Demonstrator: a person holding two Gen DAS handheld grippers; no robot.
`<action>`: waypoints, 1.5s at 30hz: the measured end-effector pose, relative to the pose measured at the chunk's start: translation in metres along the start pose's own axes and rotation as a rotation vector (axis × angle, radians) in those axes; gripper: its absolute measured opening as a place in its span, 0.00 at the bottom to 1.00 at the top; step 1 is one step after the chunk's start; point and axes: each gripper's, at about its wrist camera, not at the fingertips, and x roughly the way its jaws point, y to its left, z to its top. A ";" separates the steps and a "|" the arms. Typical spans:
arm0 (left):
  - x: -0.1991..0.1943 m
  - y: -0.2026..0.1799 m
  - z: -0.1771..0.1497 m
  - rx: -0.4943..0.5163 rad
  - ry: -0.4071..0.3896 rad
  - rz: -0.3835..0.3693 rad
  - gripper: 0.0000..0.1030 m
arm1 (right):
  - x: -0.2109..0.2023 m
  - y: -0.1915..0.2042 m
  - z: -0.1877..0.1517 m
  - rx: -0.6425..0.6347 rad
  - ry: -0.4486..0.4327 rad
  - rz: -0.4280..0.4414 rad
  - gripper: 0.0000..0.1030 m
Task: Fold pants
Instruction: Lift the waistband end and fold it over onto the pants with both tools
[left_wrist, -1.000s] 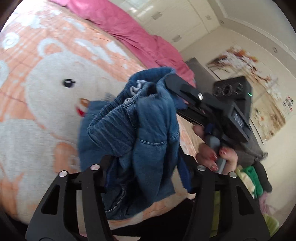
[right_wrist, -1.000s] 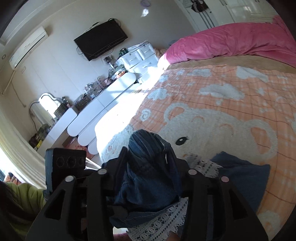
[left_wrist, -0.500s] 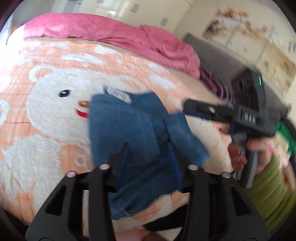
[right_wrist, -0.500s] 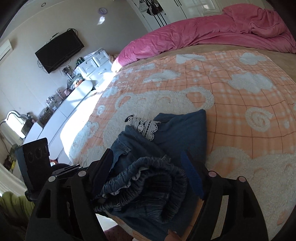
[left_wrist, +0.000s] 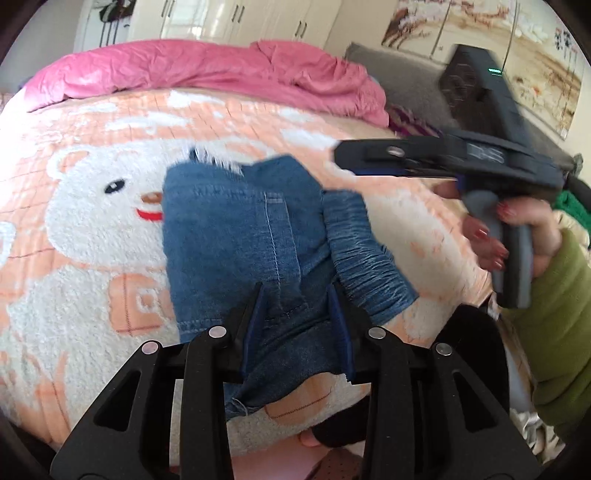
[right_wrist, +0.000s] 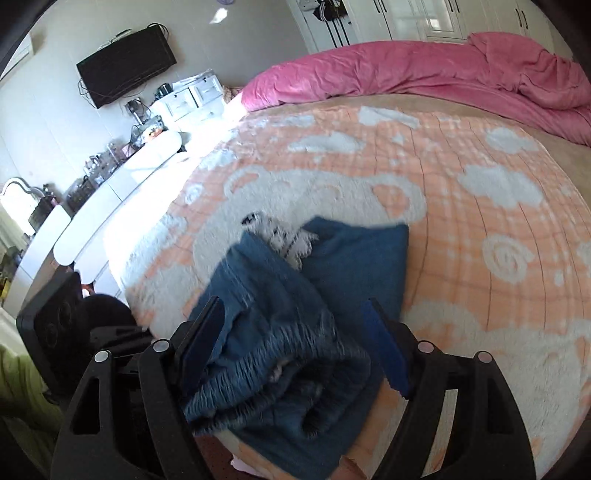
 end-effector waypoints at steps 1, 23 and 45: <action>-0.003 0.001 0.000 -0.002 -0.010 0.001 0.26 | 0.007 -0.002 0.008 -0.002 0.018 0.005 0.71; 0.016 -0.019 0.003 0.084 0.032 0.057 0.34 | 0.112 0.034 0.061 -0.210 0.218 -0.096 0.01; 0.015 -0.012 0.001 0.065 0.069 0.039 0.35 | -0.013 0.033 0.001 -0.064 -0.026 -0.097 0.32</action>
